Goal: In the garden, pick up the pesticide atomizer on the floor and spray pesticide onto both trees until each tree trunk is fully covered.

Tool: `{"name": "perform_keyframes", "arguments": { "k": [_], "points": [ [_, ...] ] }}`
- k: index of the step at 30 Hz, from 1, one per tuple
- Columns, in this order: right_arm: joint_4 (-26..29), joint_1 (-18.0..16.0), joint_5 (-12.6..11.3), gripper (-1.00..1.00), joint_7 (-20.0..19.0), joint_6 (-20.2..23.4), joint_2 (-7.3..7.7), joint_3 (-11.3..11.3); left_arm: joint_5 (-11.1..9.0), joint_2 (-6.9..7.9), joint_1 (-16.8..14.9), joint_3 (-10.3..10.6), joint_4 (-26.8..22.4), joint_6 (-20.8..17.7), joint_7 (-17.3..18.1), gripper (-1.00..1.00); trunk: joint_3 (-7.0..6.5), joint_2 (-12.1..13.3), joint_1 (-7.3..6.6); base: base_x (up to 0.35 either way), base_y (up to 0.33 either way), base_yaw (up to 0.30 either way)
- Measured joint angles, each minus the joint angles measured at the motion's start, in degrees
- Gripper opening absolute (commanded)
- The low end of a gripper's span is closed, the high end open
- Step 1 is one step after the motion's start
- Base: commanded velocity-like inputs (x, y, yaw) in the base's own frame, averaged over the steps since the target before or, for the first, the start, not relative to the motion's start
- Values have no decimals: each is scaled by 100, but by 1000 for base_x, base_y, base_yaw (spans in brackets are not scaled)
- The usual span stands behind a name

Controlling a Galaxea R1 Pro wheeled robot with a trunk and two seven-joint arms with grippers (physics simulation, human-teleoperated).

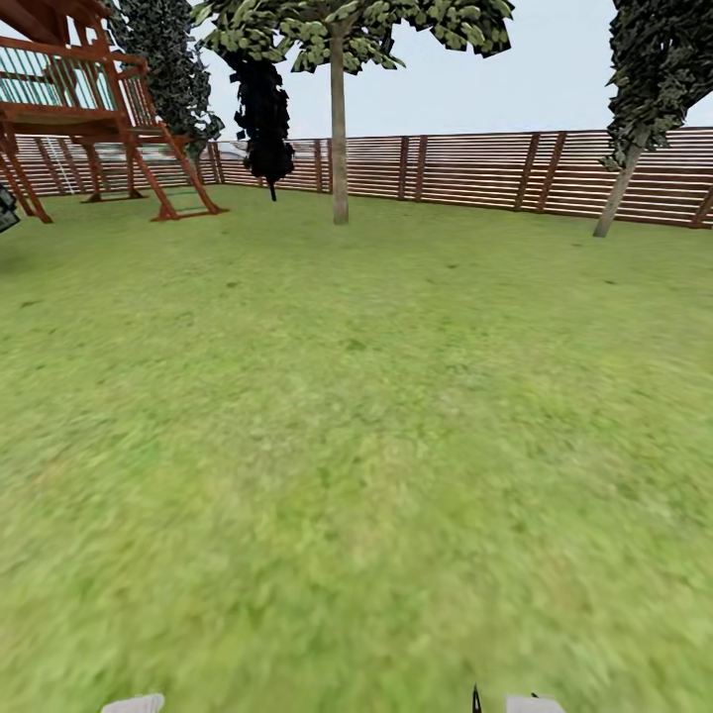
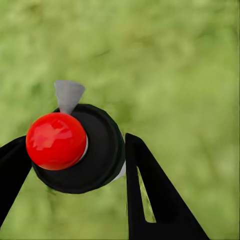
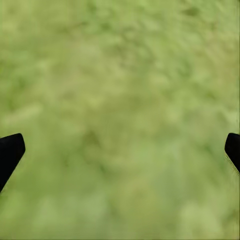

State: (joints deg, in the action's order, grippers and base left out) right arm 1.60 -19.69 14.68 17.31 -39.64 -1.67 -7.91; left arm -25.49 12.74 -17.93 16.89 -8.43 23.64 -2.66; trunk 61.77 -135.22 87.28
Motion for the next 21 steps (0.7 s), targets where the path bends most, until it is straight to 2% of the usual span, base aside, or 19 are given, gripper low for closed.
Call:
{"name": "perform_keyframes", "arguments": {
  "k": [21],
  "points": [
    [-1,0,0,100,0,0,0,0,0,-8,1,0,0,9,0,-100,0,0,0,339,0,0]
  ]
}}
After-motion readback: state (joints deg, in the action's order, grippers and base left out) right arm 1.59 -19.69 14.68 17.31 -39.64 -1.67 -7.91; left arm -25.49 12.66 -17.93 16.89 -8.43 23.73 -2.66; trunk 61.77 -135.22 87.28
